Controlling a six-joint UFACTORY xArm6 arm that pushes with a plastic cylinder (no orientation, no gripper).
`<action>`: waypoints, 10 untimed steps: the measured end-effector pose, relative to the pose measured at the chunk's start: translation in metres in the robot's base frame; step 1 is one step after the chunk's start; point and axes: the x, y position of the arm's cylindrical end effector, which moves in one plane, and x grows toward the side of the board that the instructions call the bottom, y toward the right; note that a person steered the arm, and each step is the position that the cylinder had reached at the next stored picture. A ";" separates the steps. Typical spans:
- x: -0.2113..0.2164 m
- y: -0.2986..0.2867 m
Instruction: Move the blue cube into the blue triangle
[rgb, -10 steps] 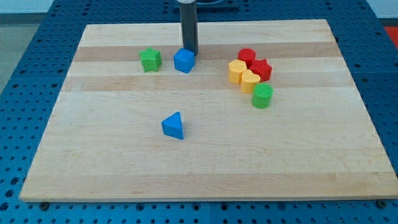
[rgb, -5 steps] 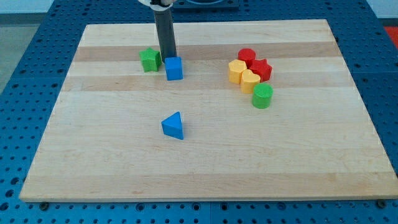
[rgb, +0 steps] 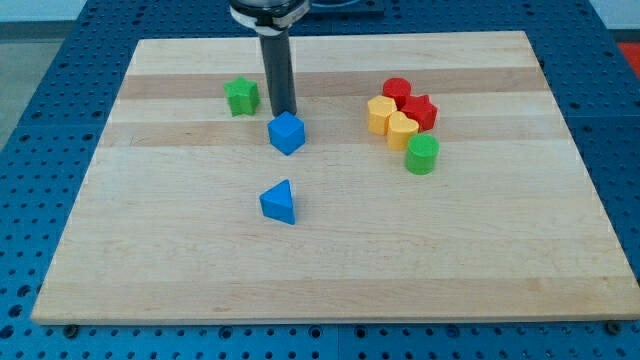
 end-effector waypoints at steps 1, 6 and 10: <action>0.004 0.005; 0.051 -0.011; 0.097 -0.023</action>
